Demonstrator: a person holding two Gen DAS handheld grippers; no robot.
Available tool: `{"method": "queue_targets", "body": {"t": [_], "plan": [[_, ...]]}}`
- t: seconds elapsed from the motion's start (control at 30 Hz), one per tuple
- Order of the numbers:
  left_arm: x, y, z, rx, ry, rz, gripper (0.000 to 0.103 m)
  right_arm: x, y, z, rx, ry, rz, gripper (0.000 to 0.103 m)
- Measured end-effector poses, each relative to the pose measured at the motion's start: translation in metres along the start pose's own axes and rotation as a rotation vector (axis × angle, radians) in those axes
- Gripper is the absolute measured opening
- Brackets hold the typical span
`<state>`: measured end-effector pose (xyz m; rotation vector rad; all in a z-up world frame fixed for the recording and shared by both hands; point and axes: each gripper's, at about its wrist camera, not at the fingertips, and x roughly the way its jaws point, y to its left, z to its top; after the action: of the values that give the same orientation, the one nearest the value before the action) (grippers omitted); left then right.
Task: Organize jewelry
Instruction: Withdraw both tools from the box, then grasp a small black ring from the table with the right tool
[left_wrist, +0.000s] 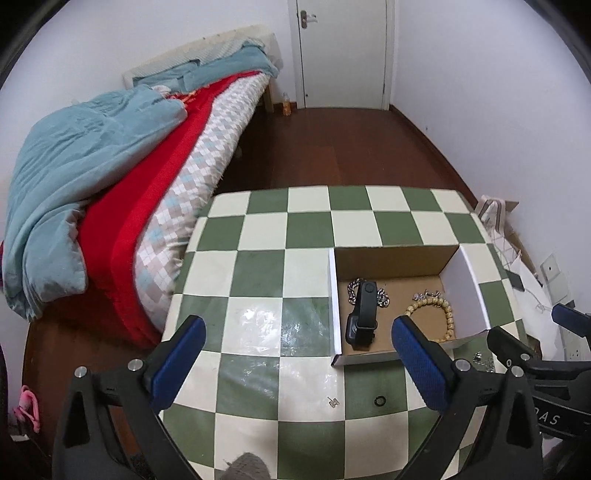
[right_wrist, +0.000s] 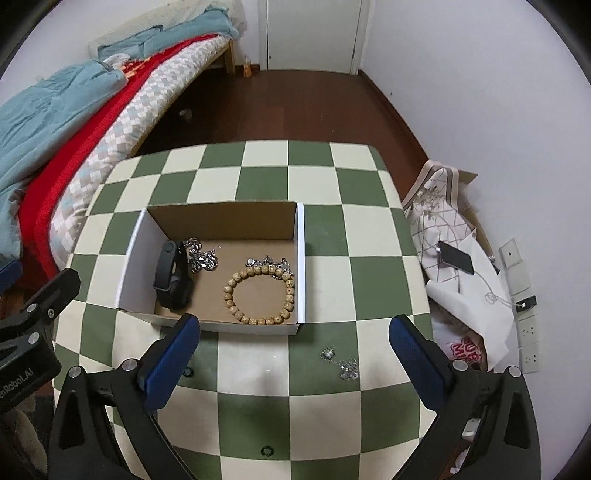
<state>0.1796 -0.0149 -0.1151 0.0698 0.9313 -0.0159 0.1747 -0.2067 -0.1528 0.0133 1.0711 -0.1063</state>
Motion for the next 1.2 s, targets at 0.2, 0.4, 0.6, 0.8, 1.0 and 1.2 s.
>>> {"method": "queue_targets", "body": {"t": [0.2,0.4,0.6,0.8,1.0,1.2], "plan": [[-0.033,0.005,-0.004,-0.01,-0.066,0.006,0.103,-0.039,0.002,-0.008,-0.008,-0.089,-0.017,0.103],[-0.06,0.007,-0.01,-0.014,-0.112,0.009,0.103,-0.076,0.0,-0.019,-0.001,-0.163,-0.021,0.103],[-0.079,0.01,-0.024,-0.029,-0.131,0.01,0.103,-0.1,0.0,-0.034,0.01,-0.198,0.008,0.103],[-0.082,0.017,-0.055,-0.048,-0.159,0.121,0.103,-0.095,-0.014,-0.073,0.068,-0.188,0.064,0.103],[-0.035,0.012,-0.093,0.018,-0.069,0.237,0.103,-0.02,-0.019,-0.136,0.145,-0.013,0.112,0.08],[0.007,0.023,-0.12,0.025,0.041,0.274,0.103,0.037,-0.009,-0.181,0.198,0.044,0.132,0.058]]}}
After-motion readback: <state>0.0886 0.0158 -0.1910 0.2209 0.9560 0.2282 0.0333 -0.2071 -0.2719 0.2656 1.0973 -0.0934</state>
